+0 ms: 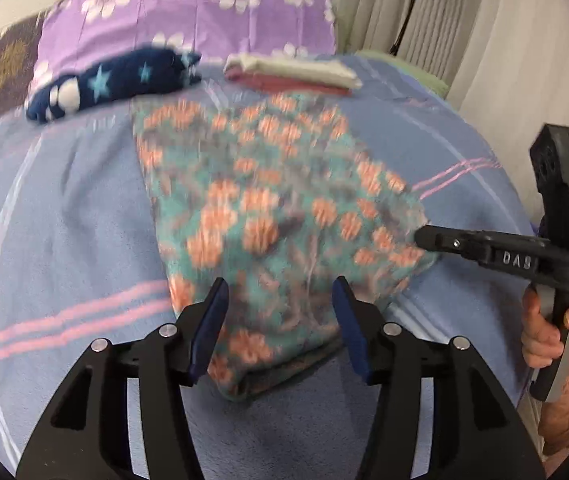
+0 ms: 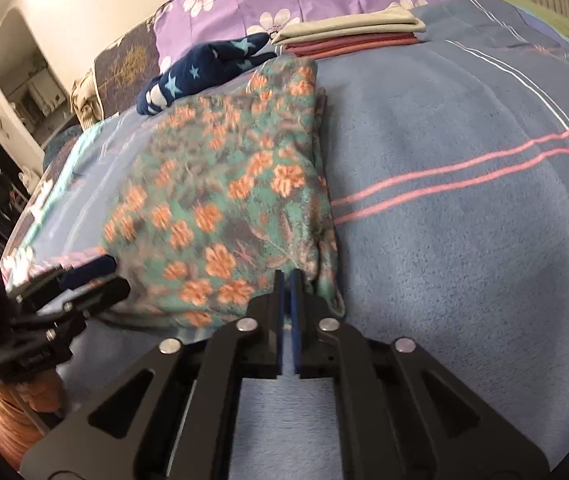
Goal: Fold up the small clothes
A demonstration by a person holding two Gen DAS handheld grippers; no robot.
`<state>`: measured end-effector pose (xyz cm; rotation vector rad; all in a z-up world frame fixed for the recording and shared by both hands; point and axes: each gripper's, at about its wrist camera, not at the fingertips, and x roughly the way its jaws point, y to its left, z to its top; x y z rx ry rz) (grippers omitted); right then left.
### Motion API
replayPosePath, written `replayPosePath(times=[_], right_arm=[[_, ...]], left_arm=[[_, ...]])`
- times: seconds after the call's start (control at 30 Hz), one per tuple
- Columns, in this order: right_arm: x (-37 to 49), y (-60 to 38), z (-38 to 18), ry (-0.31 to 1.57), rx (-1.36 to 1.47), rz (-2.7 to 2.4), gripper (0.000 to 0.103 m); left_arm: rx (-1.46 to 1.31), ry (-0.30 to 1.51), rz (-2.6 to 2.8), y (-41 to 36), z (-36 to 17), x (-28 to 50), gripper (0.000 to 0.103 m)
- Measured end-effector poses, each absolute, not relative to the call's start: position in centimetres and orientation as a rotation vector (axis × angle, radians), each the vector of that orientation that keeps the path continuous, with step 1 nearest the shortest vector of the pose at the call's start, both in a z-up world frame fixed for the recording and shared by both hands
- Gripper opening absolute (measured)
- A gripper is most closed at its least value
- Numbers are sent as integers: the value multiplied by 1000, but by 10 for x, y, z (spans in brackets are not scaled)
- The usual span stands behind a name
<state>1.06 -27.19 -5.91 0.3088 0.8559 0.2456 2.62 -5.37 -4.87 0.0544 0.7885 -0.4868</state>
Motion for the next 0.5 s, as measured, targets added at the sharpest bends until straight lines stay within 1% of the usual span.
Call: replayPosePath(times=[0.03,0.07,0.17,0.23,0.3,0.37,0.4,0.43,0.5], right_arm=[[14,-271,-48,825,285,240,20],[19,-268,-37,796,247,224,21],[40,-257,-17,749,194,257,22],[55,-251,-14,750,187,279,22],[73,-245,-20,762,173,295,22],[89,-240,-37,818,142,279,22],[100,-238,-56,886,122,234,23],[104,-239,-70,910,122,215,22],[97,-236,-70,861,62,223,22]], left_arm=[[71,754,-486,-54,-40,28,55],[81,733,-481,-54,-34,29,55],[59,701,-471,-55,-21,48,55],[16,738,-470,-56,-27,69,55],[3,805,-458,-59,-43,85,55],[14,860,-442,-63,-68,94,55],[23,837,-444,-63,-71,91,56],[32,817,-452,-63,-70,87,56],[44,816,-471,-63,-67,84,58]])
